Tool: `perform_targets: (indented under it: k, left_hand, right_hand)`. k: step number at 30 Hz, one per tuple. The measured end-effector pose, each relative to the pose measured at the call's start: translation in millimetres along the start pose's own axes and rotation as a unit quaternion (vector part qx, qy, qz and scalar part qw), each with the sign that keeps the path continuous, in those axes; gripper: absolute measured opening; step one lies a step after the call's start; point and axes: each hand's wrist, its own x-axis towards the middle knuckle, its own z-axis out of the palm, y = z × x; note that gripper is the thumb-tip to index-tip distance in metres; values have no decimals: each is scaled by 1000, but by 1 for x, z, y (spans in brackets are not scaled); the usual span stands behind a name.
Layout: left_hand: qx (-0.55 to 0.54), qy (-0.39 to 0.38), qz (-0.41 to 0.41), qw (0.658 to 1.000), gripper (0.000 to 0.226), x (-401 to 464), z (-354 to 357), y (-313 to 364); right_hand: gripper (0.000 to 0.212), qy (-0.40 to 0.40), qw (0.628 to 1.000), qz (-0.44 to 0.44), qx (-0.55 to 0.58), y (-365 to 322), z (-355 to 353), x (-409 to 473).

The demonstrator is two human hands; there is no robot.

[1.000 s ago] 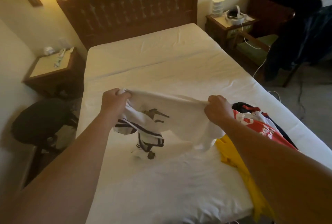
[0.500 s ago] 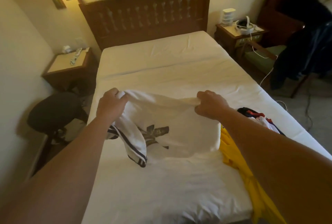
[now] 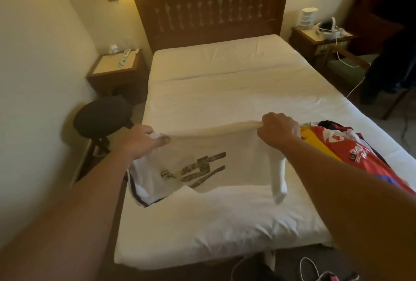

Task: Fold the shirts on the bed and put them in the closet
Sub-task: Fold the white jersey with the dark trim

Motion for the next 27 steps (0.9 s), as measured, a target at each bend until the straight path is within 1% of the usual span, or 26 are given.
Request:
perform_targets:
  k: [3,5,6,8,10,13,14,16,18,19,21,22,24,27]
  left_hand:
    - [101,-128,4,987,40,-16,-19,-10]
    - [162,-193,-14,968,43,-29,-26,-10]
    - [175,-218,-34,959,47,-33,-28,-7]
    - [154,-264,-86,948,53,-41,-35,0]
    - [85,-278,-120,949,48,-47,-50,6]
    - [-37,-282,-176,943,41,-46,-78,20]
    - [-57,-281,-185,940,37,-43,-86,24]
    - [-50,-283,-190,939,36,-29,-95,32]
    - [30,-277,-176,944,41,0,-93,37]
    - [94,-259,-158,948,43,12,-89,36]
    - [208,-196,-120,951,47,48,-73,31]
    - [235,-163,-108,952,46,73,-61,24]
    - [259,-117,-84,955,36,116,-33,6]
    - [309,-62,-87,945,31,159,11,-9]
  right_hand:
    - [20,-7,1000,6,14,-4,-3,-20]
    - [18,-37,999,5,22,-7,-5,-32]
    - [18,-55,998,7,26,-7,-7,-35]
    - [20,-106,994,8,35,-8,-10,-39]
    - [24,-134,989,10,59,-8,-17,-38]
    - [31,-139,986,12,90,-11,-39,-25]
    - [33,-137,986,13,93,-13,-46,-19]
    - [32,-116,989,10,90,-15,-50,-2]
    - [29,-84,994,13,71,-16,-46,20]
    - [28,-70,996,9,47,-18,-41,24]
    - [24,-55,998,-9,-2,-19,-26,46]
    - [22,-57,998,-18,-23,-19,-16,61]
    - [23,-68,996,-34,-52,-15,11,93]
    - [24,-82,991,-62,-89,-5,60,141]
